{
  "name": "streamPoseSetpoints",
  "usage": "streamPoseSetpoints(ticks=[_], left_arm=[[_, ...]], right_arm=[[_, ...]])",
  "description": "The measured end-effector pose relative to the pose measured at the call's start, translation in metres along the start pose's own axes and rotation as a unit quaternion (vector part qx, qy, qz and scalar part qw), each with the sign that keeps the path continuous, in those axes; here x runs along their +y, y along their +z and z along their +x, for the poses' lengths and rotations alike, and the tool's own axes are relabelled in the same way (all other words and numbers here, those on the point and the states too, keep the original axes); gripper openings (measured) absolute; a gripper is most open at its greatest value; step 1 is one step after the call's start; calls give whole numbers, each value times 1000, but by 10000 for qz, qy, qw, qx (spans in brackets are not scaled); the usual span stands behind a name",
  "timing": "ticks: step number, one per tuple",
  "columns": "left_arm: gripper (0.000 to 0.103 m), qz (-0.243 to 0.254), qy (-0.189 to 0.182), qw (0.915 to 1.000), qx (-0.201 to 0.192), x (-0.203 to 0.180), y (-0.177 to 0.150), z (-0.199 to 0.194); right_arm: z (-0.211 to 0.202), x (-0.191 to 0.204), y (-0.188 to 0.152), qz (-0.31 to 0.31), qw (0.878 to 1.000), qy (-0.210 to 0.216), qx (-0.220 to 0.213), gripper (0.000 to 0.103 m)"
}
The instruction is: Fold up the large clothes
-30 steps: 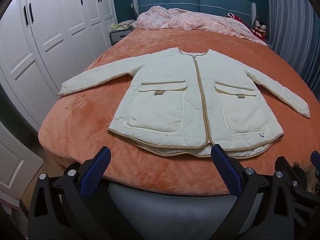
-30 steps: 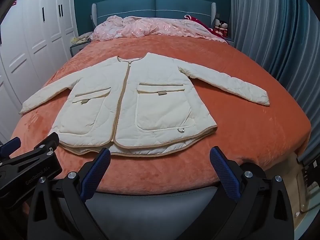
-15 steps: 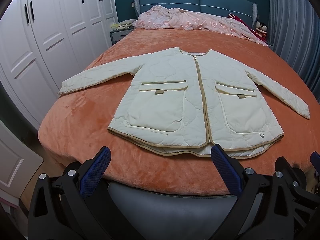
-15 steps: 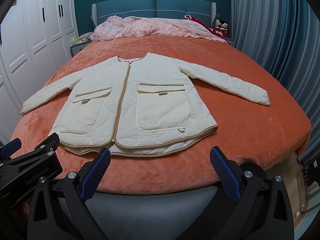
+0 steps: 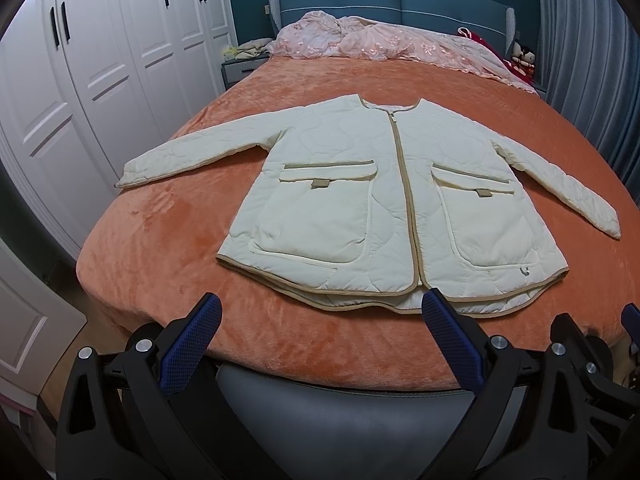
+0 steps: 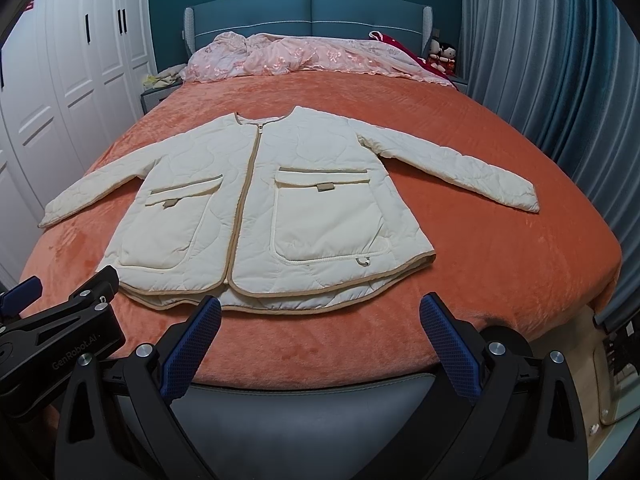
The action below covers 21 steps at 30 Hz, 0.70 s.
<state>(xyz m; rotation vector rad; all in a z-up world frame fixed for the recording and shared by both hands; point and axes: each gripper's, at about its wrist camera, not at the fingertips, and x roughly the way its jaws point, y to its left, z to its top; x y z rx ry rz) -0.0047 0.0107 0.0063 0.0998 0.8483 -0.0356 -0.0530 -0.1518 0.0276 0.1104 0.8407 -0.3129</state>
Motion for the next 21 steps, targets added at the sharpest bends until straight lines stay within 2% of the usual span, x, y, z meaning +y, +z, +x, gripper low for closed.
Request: streamPoseSetpoints(ticks=[21], left_arm=[[98,-41,14,9999,102,-4,-4,6]], right_arm=[[5,-1,-3,19,10000,0,75,98]])
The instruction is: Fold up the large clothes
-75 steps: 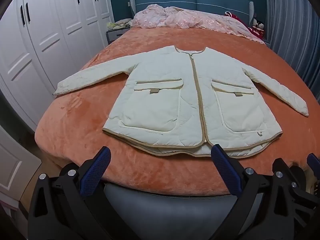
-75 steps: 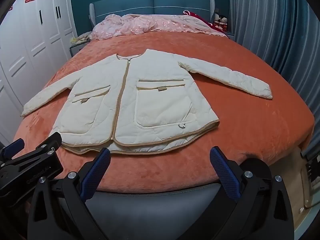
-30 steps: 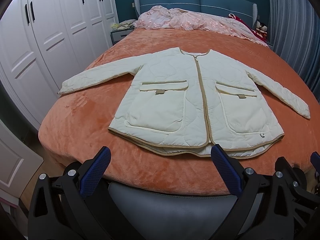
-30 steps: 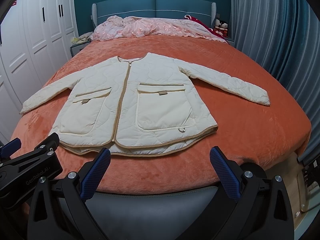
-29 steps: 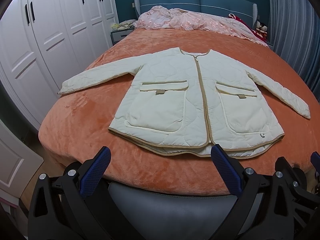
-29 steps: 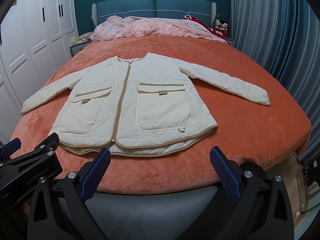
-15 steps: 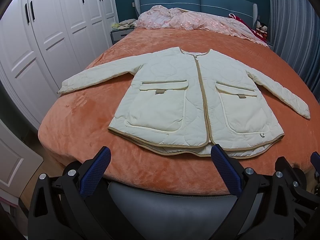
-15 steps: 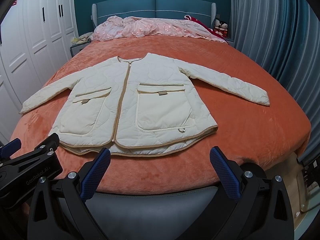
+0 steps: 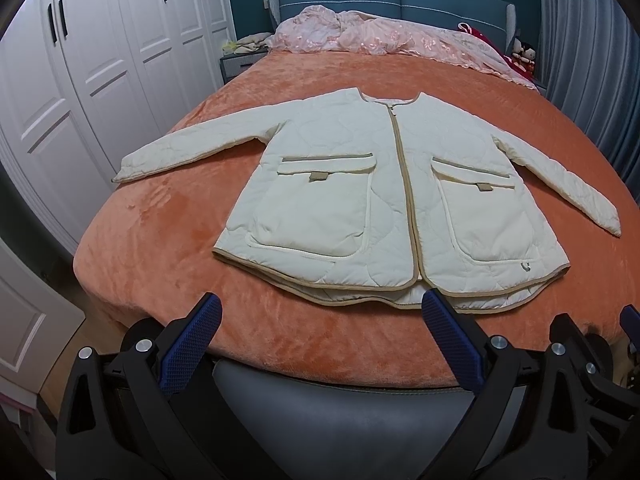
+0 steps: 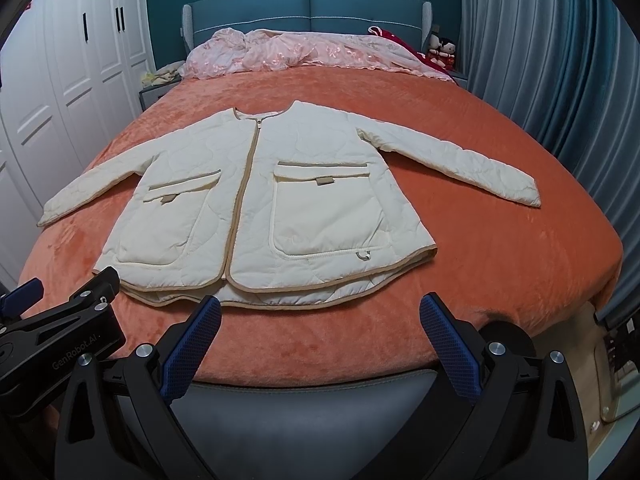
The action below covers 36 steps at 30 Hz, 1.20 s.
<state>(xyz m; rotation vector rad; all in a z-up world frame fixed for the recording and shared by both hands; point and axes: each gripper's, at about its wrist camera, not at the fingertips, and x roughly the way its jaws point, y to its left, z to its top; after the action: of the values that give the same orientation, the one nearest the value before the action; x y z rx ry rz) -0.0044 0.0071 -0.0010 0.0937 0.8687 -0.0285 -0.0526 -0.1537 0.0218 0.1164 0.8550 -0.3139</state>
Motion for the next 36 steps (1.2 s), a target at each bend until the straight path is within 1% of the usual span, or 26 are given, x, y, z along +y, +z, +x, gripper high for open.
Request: streamPoseSetpoints(ticks=[9,14,20,24,27,30,33,36], left_arm=[[98,-5,-12,10000,48,-1,-2,3],[98,60,-40,9999,104,-3,-1,10],[98,141,-109,9996,226,-12,8,28],[98,159,-81,9993,334,-18,20,48],[98,118,2,9992,390,-19,31,66],[98,60,52,9988,478,-19,45,88],[98,57,120,9984,551,-20,60,111],[98,81,177,9983,552,-20,75,130]], right_arm=[[4,0,-1,1,10000,0,56,98],[13,-1,-1,-17,9999,85,142,98],[35,-9,7,102,9993,265,251,98],[59,-26,23,288,9989,246,287,98],[84,-54,40,564,9978,191,305,97],[115,-100,59,1032,9941,56,319,97],[153,-162,82,1583,9867,-195,304,97],[190,-238,101,2298,9719,-442,244,97]])
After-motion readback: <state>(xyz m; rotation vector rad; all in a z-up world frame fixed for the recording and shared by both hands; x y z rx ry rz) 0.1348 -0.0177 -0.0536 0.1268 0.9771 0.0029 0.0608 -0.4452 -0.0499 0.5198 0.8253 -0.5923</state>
